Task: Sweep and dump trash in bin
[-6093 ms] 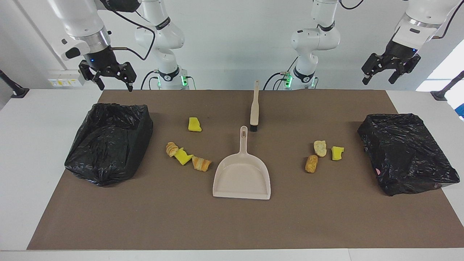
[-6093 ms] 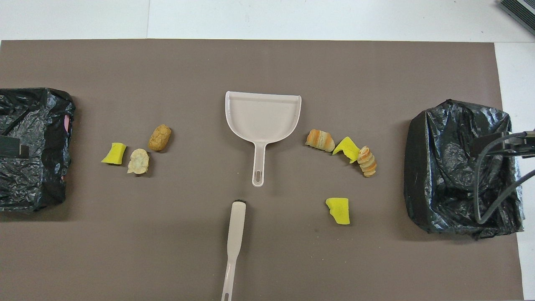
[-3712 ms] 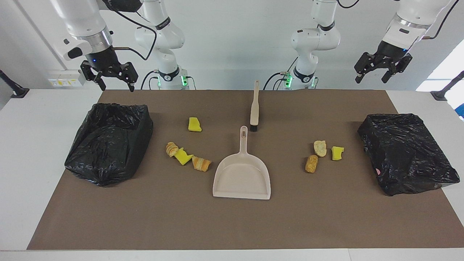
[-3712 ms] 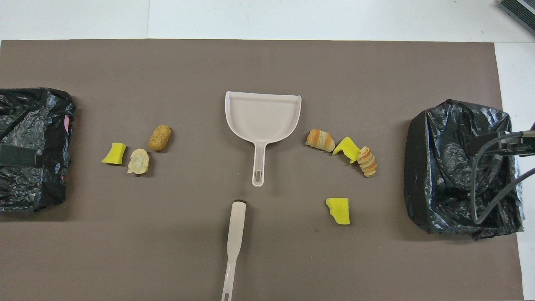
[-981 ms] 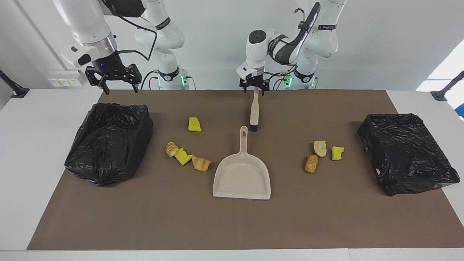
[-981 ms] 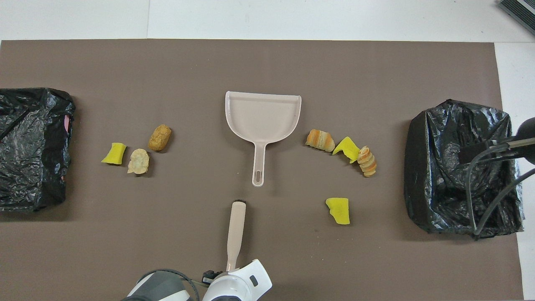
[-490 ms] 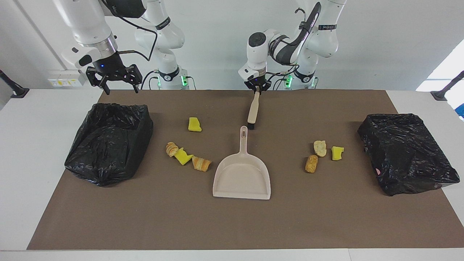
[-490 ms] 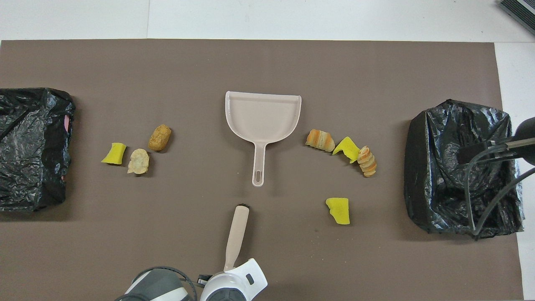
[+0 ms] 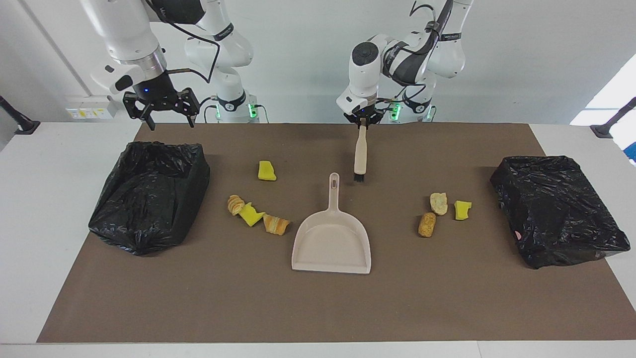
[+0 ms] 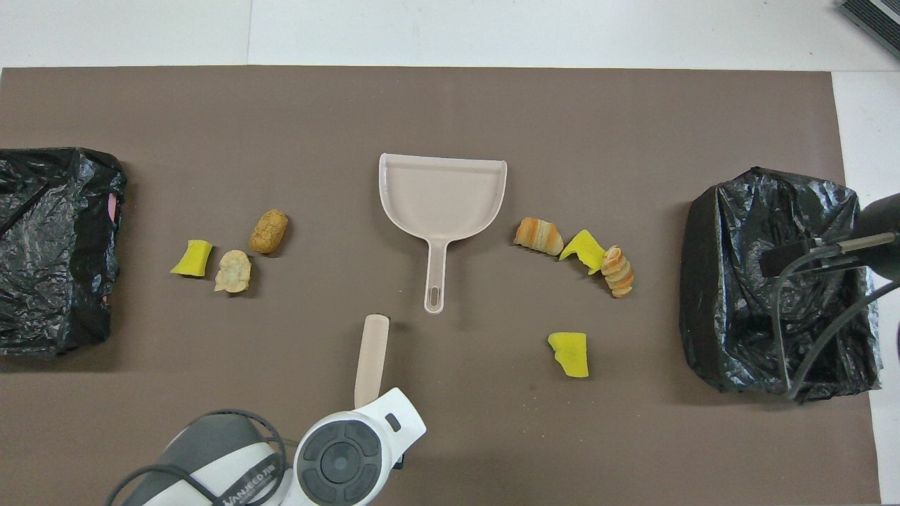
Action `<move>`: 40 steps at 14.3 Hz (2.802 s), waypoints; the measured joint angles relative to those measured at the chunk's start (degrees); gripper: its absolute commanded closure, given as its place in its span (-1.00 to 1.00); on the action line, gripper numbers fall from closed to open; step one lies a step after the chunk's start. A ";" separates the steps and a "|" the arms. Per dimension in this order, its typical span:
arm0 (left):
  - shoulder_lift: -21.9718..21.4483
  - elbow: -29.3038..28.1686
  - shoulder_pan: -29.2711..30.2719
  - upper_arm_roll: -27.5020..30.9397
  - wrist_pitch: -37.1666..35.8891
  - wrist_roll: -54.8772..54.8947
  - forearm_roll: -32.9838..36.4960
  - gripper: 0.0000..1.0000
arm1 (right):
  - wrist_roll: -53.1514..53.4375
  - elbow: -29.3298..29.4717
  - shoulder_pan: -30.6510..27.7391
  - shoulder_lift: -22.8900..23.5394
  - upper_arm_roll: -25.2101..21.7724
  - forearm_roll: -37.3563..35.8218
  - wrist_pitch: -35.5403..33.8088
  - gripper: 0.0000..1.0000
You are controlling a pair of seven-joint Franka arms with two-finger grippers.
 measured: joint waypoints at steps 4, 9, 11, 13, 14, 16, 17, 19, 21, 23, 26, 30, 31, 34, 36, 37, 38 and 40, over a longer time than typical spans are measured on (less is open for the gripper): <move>-4.04 4.89 6.45 0.20 -8.08 1.01 2.11 1.00 | 0.00 -0.13 0.02 0.08 0.50 0.01 0.01 -1.00; -5.81 8.33 18.87 0.36 -11.17 9.11 6.43 1.00 | 2.78 -0.21 0.12 1.00 3.80 0.05 2.03 -1.00; -5.34 8.79 23.80 0.45 -11.02 13.75 9.15 1.00 | 5.98 -0.31 1.51 2.02 4.50 0.10 4.19 -1.00; -4.19 9.73 29.07 0.46 -10.24 19.10 10.37 1.00 | 12.01 -0.40 4.74 3.62 4.66 0.27 6.33 -1.00; -3.50 10.14 31.40 0.47 -9.30 21.39 10.46 1.00 | 15.39 -0.42 6.45 4.43 4.71 0.53 7.43 -1.00; -2.15 10.61 36.45 0.43 -5.84 26.70 10.51 1.00 | 21.60 -0.51 9.84 6.15 4.83 0.95 10.56 -1.00; -1.52 10.68 39.07 0.44 -4.09 29.21 10.52 1.00 | 24.07 -0.54 11.33 6.93 4.86 1.05 12.03 -1.00; -0.06 10.75 44.23 0.50 -0.75 33.08 10.52 1.00 | 29.21 -0.63 14.69 8.72 4.93 1.11 15.16 -1.00; 2.08 10.74 47.10 0.52 1.83 34.35 10.52 1.00 | 33.36 -0.76 18.24 10.61 4.98 1.07 18.64 -1.00; 4.62 10.70 48.33 0.47 2.57 34.47 10.52 1.00 | 37.46 -0.82 21.20 12.50 5.00 0.94 22.84 -1.00; 6.84 8.88 48.72 0.33 2.18 34.44 10.52 1.00 | 43.29 -0.87 24.43 15.23 4.98 -1.44 27.21 -1.00; 7.72 6.74 48.72 0.11 2.29 34.40 10.52 1.00 | 51.27 -0.94 28.16 19.65 4.96 -4.80 33.31 -1.00; 8.14 6.53 48.72 0.11 2.45 34.40 10.52 1.00 | 52.42 -0.94 28.85 20.79 4.96 -5.45 34.55 -1.00; 8.97 6.04 48.72 0.11 2.98 34.40 10.52 1.00 | 56.33 -1.00 30.61 24.10 4.92 -9.08 38.20 -1.00; 9.05 5.82 48.74 0.12 3.34 34.39 10.52 1.00 | 59.60 -1.05 32.14 26.82 4.92 -12.29 40.60 -1.00; 9.05 5.80 48.74 0.12 3.35 34.39 10.52 1.00 | 60.35 -1.12 32.61 28.03 4.93 -13.13 41.37 -1.00; 9.05 5.72 48.75 0.13 3.38 34.39 10.52 1.00 | 60.56 -1.32 32.89 29.07 4.90 -13.36 42.06 -1.00; 9.06 5.47 48.76 0.14 3.75 34.38 10.52 1.00 | 60.57 -2.33 32.95 30.17 4.80 -13.40 42.37 -0.77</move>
